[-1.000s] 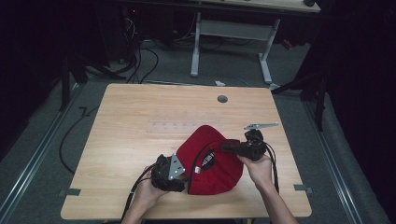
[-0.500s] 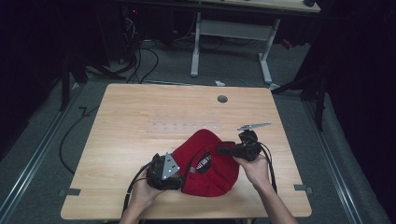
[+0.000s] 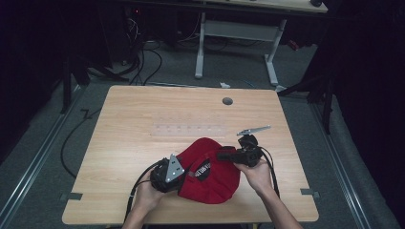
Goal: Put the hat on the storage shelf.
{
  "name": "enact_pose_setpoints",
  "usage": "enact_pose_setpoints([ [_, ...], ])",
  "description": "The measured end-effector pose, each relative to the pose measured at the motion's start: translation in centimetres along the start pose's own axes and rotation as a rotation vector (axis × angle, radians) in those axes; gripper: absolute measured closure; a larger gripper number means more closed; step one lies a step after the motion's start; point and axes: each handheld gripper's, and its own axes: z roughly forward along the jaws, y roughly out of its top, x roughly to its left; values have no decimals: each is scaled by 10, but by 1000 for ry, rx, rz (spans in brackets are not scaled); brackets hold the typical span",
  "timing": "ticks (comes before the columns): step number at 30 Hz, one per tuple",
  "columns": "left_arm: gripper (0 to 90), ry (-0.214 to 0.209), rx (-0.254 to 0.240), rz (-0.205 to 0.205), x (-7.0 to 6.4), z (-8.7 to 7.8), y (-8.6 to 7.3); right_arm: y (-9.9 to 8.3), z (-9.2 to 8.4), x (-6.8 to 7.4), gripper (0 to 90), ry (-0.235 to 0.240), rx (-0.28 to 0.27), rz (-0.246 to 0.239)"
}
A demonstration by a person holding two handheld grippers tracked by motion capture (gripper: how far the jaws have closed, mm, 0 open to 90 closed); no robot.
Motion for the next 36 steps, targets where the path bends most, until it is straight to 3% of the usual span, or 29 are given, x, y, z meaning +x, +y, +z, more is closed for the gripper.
enact_pose_setpoints([
  [3,511,-6,-1,-18,2,-3,1,0,1,-1,822,11,-4,-6],
  [13,672,-66,33,-20,0,-8,6,-1,1,-2,799,27,-26,-10],
  [16,731,-111,62,-32,-3,-10,9,-2,0,-4,777,15,-38,-14],
  [18,767,-118,67,-32,-5,-11,10,-1,-1,-5,767,14,-43,-6],
  [21,820,-133,89,2,-10,-14,13,1,-2,-8,723,3,-56,6],
  [25,848,-125,120,52,-12,-16,14,1,-13,-14,646,-11,-109,27],
  [27,858,-119,107,25,-9,-18,16,0,-22,-19,612,-14,-146,46],
  [36,859,-123,99,23,-7,-23,21,-3,-37,-26,478,-20,-248,73],
])
